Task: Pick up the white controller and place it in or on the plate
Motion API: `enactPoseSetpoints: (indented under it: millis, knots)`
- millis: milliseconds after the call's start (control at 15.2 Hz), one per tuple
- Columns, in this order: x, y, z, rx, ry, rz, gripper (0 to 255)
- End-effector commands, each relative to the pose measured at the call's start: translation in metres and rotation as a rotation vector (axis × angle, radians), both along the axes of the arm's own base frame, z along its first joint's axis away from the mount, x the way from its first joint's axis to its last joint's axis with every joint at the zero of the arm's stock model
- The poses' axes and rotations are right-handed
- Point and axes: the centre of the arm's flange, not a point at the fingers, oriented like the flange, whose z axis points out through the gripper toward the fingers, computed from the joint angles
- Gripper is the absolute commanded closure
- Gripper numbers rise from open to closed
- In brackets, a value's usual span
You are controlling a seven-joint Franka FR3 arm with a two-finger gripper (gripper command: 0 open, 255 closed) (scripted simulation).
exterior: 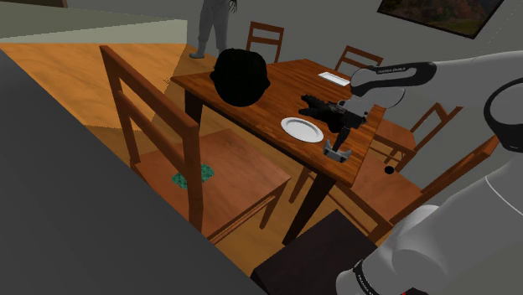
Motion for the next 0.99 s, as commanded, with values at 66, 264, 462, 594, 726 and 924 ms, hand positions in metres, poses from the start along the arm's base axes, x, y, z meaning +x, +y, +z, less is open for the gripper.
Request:
enactPoseSetpoints:
  millis: [66,264,462,594,726,924]
  knots:
    - [0.0002,0.0002,-0.001,0.0,0.0,0.0,0]
    - [0.0002,0.0002,-0.0009,0.0,0.0,0.0,0]
    - [0.0,0.0004,-0.0013,0.0,0.0,0.0,255]
    - [0.0003,0.0002,-0.0014,0.0,0.0,0.0,255]
    - [-0.0002,-0.0003,-0.0017,0.0,0.0,0.0,255]
    - [0.0002,0.0002,-0.001,0.0,0.0,0.0,255]
